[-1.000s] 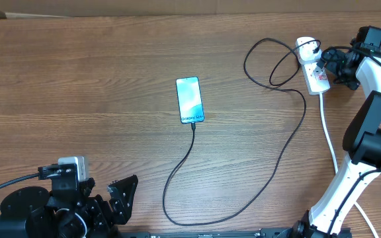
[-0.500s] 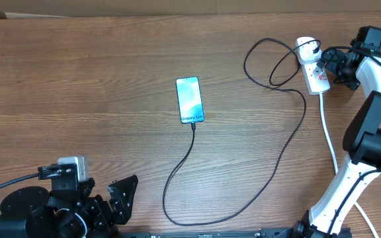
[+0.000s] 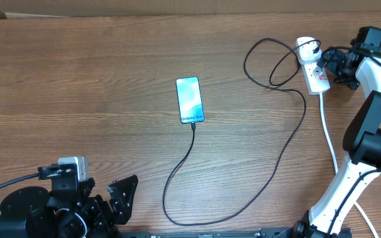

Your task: Plug charger to phone and switch on socket

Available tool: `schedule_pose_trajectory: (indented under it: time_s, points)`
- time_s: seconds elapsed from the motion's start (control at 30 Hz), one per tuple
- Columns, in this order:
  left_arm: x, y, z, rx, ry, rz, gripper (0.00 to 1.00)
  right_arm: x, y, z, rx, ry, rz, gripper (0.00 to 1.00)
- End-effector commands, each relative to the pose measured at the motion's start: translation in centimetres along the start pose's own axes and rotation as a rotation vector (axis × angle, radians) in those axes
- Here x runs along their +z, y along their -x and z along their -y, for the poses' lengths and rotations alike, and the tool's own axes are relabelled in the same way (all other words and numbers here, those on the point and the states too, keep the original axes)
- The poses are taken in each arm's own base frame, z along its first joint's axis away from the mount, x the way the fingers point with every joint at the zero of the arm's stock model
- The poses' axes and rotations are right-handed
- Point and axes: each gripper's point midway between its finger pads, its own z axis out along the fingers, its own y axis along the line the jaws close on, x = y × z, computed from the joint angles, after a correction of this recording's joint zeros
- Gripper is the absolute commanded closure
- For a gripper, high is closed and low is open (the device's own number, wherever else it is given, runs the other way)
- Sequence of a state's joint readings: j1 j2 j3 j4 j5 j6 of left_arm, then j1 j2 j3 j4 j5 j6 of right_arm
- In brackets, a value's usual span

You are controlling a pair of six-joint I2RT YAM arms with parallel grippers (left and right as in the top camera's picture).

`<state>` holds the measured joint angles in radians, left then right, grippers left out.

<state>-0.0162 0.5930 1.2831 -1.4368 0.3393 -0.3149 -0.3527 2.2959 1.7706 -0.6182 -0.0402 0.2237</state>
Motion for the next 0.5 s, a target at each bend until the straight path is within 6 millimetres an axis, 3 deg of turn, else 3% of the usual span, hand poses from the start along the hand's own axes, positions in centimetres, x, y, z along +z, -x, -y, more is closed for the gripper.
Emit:
schedule_pose_trajectory:
  time_s: [0.0, 0.47]
  points:
    - [0.03, -0.07, -0.1, -0.008, 0.004, 0.0, 0.0, 1.51, -2.48, -0.73, -0.031, 0.023, -0.065, 0.0]
    - [0.03, -0.06, -0.1, -0.008, 0.004, 0.0, 0.01, 1.74, -3.18, -0.88, -0.03, 0.04, -0.083, 0.0]
